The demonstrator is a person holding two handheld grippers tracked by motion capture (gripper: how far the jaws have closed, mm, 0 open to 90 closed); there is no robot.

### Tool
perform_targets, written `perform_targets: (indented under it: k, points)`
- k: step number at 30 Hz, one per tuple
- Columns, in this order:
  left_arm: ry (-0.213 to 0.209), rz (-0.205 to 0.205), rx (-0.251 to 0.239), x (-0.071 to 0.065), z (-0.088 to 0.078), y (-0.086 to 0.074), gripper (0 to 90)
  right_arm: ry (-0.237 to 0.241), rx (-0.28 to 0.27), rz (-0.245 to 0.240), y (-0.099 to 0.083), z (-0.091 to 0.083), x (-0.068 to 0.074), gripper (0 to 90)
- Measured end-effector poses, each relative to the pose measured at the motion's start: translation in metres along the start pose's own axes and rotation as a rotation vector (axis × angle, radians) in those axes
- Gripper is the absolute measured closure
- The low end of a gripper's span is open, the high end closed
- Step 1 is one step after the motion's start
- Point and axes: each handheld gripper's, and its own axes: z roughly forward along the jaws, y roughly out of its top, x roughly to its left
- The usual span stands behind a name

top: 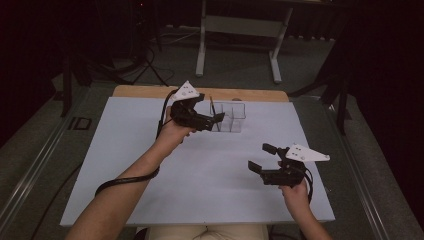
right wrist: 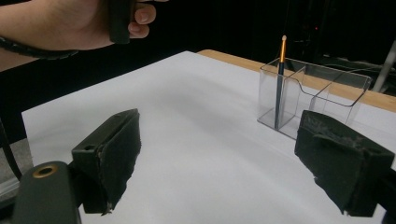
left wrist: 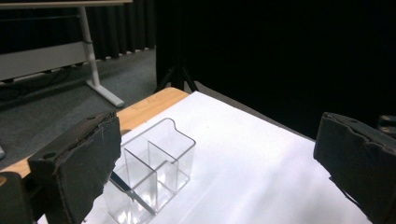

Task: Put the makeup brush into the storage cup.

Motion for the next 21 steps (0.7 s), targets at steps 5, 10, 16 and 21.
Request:
perform_targets:
  k: [5, 10, 16, 21]
  points:
    - [-0.016, 0.006, 0.01, -0.003, -0.005, -0.005, 1.9, 0.0, -0.003, -0.001, 0.0, 0.0, 0.0, 14.4]
    - [-0.015, 0.016, 0.002, -0.006, -0.013, -0.013, 1.9, -0.002, 0.003, -0.003, 0.0, 0.0, 0.001, 14.4]
    - [-0.02, 0.019, -0.012, -0.009, -0.026, -0.021, 1.9, -0.003, 0.0, -0.004, 0.0, 0.0, 0.0, 14.4]
    - [-0.032, 0.016, -0.012, -0.012, -0.036, -0.029, 1.9, -0.004, 0.004, -0.004, 0.0, 0.001, 0.001, 14.4]
